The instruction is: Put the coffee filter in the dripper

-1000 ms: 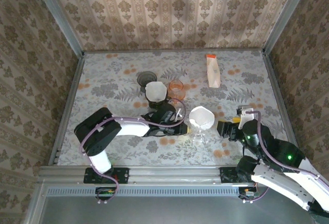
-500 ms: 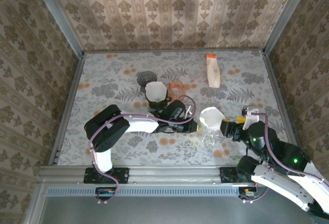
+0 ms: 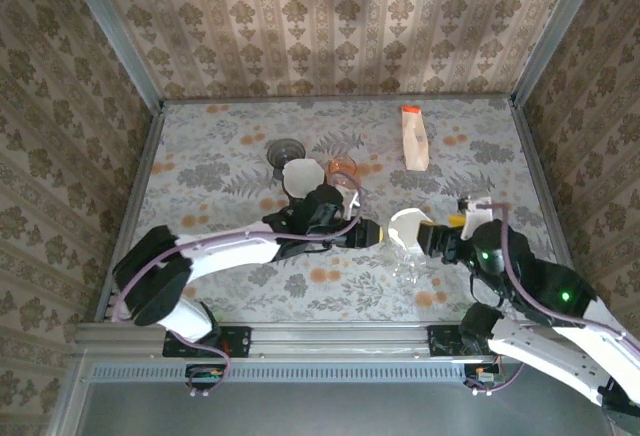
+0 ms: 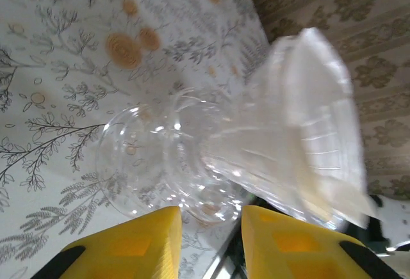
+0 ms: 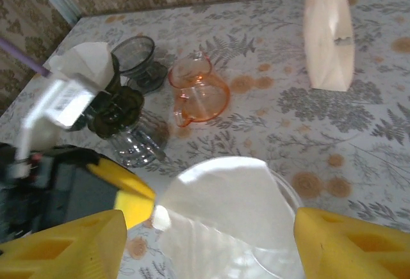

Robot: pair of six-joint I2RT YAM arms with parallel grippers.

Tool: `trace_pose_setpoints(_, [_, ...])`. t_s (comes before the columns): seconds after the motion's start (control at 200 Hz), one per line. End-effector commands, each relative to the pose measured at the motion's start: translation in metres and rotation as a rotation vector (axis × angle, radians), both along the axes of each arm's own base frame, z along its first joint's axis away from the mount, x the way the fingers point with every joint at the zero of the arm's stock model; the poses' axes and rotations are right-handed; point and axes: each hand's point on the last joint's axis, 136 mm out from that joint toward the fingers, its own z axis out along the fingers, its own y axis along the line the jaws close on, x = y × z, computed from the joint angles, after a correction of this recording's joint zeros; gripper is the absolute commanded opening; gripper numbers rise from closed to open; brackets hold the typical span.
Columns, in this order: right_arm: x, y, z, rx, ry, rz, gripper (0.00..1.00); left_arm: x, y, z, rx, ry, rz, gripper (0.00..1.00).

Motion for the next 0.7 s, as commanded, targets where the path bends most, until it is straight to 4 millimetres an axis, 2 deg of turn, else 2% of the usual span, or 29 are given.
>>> trace_pose_setpoints(0.0, [0.015,0.034,0.019,0.018,-0.013,0.079,0.71,-0.009,0.026,0.023,0.048,-0.133,0.019,0.36])
trace_pose_setpoints(0.135, [0.040,0.071,0.012,-0.031,0.058,0.111,0.71,-0.013,0.069,0.045,0.072,-0.231,0.088,0.49])
trace_pose_setpoints(0.23, [0.058,0.092,0.003,-0.097,0.124,0.117,0.71,-0.015,0.101,0.054,0.080,-0.285,0.147,0.67])
trace_pose_setpoints(0.25, [0.062,0.096,0.001,-0.110,0.135,0.117,0.71,-0.016,0.108,0.055,0.083,-0.293,0.159,0.75])
trace_pose_setpoints(0.26, [0.065,0.097,0.001,-0.115,0.138,0.114,0.71,-0.016,0.111,0.054,0.086,-0.298,0.163,0.87])
trace_pose_setpoints(0.275, [0.067,0.099,0.000,-0.122,0.143,0.111,0.71,-0.017,0.115,0.054,0.089,-0.304,0.169,0.96])
trace_pose_setpoints(0.285, [0.070,0.101,-0.001,-0.128,0.146,0.107,0.71,-0.017,0.118,0.054,0.091,-0.307,0.174,0.99])
trace_pose_setpoints(0.355, [0.087,0.104,-0.005,-0.162,0.163,0.074,0.71,-0.019,0.136,0.057,0.089,-0.332,0.206,1.00])
trace_pose_setpoints(0.525, [0.122,0.094,-0.018,-0.179,0.248,-0.002,0.68,-0.023,0.172,0.060,0.083,-0.381,0.277,1.00])
trace_pose_setpoints(0.575, [0.131,0.094,-0.034,-0.209,0.300,-0.007,0.66,-0.024,0.182,0.060,0.089,-0.390,0.291,1.00])
trace_pose_setpoints(0.695, [0.143,0.093,-0.053,-0.255,0.396,0.015,0.65,-0.026,0.203,0.054,0.115,-0.404,0.328,1.00])
